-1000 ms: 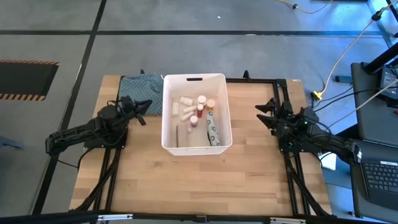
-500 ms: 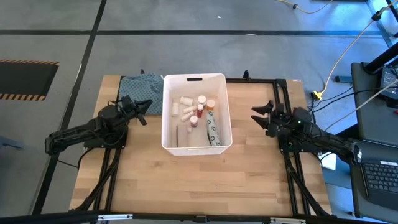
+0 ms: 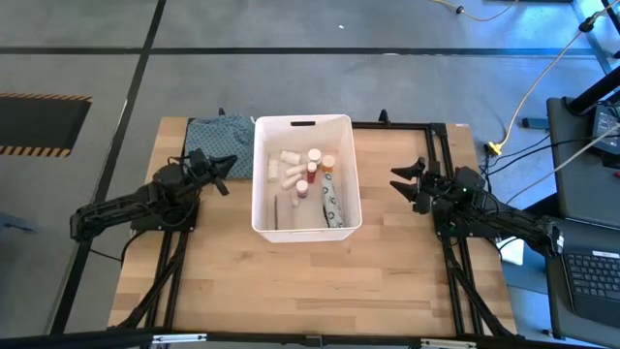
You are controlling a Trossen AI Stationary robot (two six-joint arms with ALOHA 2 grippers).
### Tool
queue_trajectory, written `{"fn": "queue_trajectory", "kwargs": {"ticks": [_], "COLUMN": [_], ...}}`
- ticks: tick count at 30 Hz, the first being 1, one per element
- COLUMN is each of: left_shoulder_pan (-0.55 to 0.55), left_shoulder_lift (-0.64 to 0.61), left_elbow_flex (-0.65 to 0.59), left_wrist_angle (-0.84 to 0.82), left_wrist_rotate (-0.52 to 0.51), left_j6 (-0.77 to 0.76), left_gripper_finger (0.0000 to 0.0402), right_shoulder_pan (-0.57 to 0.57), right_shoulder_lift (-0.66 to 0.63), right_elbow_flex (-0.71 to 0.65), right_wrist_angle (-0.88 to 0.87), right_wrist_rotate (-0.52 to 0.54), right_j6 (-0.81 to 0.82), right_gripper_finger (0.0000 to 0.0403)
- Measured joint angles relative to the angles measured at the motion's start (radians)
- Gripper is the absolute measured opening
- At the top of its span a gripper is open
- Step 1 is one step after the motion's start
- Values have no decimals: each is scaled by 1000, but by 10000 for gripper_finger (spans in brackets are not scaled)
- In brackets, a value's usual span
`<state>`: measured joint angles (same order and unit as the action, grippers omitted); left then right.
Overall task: Pick & place medical supplies in basket/bin
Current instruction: Return to Home Position
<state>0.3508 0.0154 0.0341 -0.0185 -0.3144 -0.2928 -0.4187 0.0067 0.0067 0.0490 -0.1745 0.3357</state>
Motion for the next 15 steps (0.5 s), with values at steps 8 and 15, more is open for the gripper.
{"fn": "queue_trajectory", "kwargs": {"ticks": [8,15], "left_shoulder_pan": [0,0], "left_shoulder_lift": [0,0], "left_elbow_flex": [0,0], "left_wrist_angle": [0,0], "left_wrist_rotate": [0,0], "left_j6": [0,0], "left_gripper_finger": [31,27], "right_shoulder_pan": [0,0], "right_shoulder_lift": [0,0], "right_elbow_flex": [0,0], "right_wrist_angle": [0,0], "right_wrist_rotate": [0,-1], "right_j6": [-1,-1], "right_gripper_finger": [248,248]}}
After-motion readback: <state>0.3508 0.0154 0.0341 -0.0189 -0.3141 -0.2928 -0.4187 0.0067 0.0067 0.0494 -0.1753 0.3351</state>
